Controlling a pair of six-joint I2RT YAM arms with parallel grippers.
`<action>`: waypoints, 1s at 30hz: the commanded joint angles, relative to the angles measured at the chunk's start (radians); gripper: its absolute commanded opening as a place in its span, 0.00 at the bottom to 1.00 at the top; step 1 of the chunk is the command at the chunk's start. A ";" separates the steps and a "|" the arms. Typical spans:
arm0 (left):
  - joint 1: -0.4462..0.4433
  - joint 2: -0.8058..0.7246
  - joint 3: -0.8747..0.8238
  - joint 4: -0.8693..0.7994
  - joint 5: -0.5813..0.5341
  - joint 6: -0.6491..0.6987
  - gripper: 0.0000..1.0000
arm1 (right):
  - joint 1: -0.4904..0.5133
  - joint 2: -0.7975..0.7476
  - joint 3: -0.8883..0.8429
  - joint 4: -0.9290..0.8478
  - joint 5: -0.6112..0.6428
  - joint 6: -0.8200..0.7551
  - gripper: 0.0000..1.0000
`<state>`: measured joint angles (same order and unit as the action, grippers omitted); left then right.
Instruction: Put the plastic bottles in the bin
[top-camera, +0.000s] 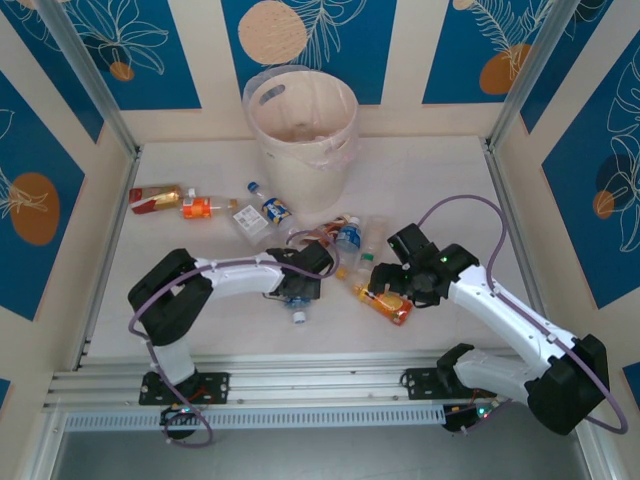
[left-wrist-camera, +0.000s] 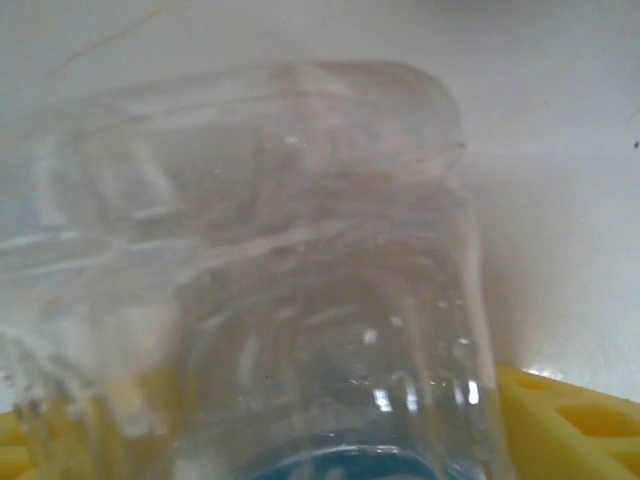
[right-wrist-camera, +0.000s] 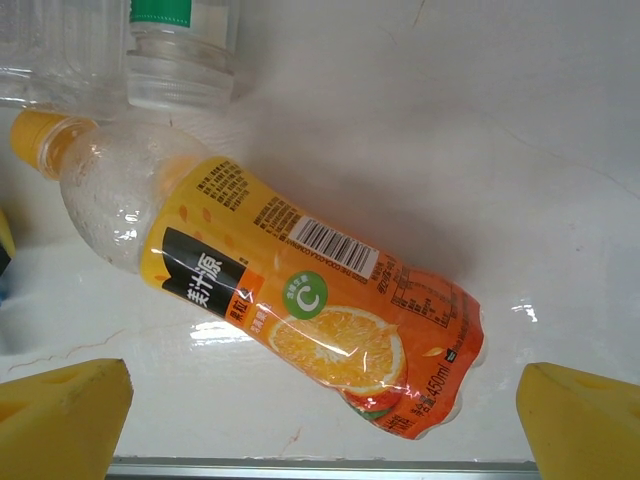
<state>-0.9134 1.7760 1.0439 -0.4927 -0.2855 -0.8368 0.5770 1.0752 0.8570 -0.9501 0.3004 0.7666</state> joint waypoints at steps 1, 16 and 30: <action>0.012 0.000 -0.018 -0.010 -0.001 -0.011 0.68 | 0.009 -0.021 0.029 -0.003 0.022 0.023 0.99; 0.010 -0.296 0.031 -0.157 -0.133 0.036 0.61 | 0.010 -0.064 0.030 -0.003 0.042 0.038 0.99; 0.086 -0.376 0.474 -0.255 -0.144 0.304 0.61 | 0.032 -0.084 0.034 0.001 0.055 0.050 0.99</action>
<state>-0.8562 1.3670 1.4052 -0.7158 -0.4198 -0.6353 0.5983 1.0096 0.8639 -0.9501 0.3340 0.7898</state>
